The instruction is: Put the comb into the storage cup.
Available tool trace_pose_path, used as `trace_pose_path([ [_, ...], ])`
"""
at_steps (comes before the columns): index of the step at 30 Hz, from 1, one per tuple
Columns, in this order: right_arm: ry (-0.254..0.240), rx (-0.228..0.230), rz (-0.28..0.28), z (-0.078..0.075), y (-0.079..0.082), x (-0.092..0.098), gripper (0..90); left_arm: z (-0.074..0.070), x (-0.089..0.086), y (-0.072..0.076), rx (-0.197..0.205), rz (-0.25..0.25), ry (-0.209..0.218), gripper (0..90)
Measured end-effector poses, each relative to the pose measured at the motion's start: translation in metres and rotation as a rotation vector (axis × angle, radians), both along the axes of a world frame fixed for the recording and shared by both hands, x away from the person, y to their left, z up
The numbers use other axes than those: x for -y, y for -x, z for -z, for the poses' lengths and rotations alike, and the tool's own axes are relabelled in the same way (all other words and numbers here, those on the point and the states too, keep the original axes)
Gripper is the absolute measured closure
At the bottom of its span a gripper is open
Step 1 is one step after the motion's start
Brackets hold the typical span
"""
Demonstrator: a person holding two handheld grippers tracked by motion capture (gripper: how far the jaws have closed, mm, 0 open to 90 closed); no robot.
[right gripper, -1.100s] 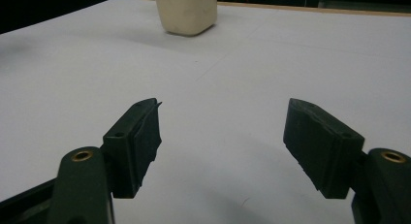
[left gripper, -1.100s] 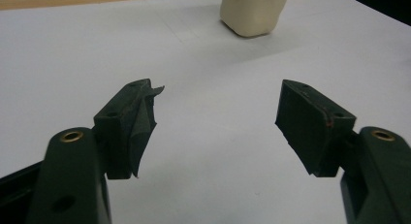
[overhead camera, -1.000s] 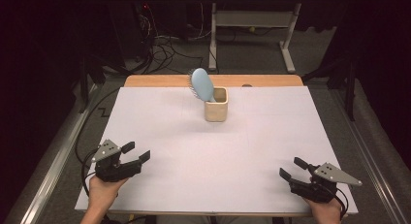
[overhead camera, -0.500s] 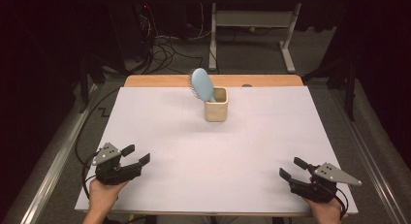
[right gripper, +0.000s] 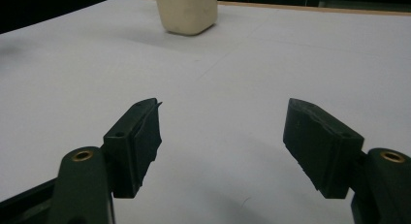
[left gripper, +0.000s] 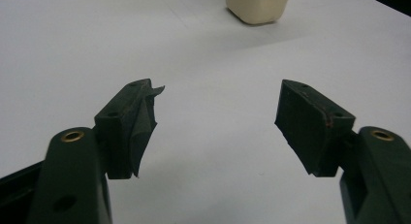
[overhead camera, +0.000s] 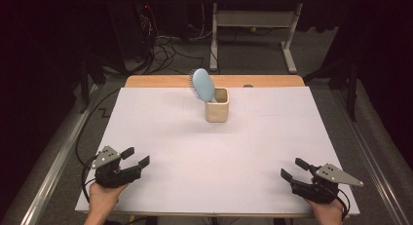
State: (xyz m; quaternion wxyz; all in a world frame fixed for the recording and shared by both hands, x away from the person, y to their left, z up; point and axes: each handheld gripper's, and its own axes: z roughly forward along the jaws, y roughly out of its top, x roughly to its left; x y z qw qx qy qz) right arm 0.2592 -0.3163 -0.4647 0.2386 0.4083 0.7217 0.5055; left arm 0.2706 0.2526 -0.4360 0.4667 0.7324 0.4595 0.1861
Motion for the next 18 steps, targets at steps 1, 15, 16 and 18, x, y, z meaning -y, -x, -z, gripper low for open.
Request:
trace_pose_path([
  [1, 0.000, 0.000, 0.000, 0.0000, 0.0000, 0.0000, 30.2, 0.0004, 0.0000, 0.0001, -0.002, 0.000, 0.001, 31.1],
  [15, 0.001, 0.000, 0.000, -0.0001, 0.0002, -0.0001, 30.2, 0.0067, -0.0013, 0.0014, -0.013, -0.006, 0.009, 31.2],
  [16, 0.001, -0.001, 0.000, -0.0001, 0.0002, -0.0001, 30.2, 0.0072, -0.0015, 0.0015, -0.014, -0.007, 0.009, 31.2],
  [18, 0.001, -0.001, 0.000, 0.0000, 0.0001, -0.0001, 30.2, 0.0085, -0.0020, 0.0018, -0.016, -0.008, 0.009, 31.2],
])
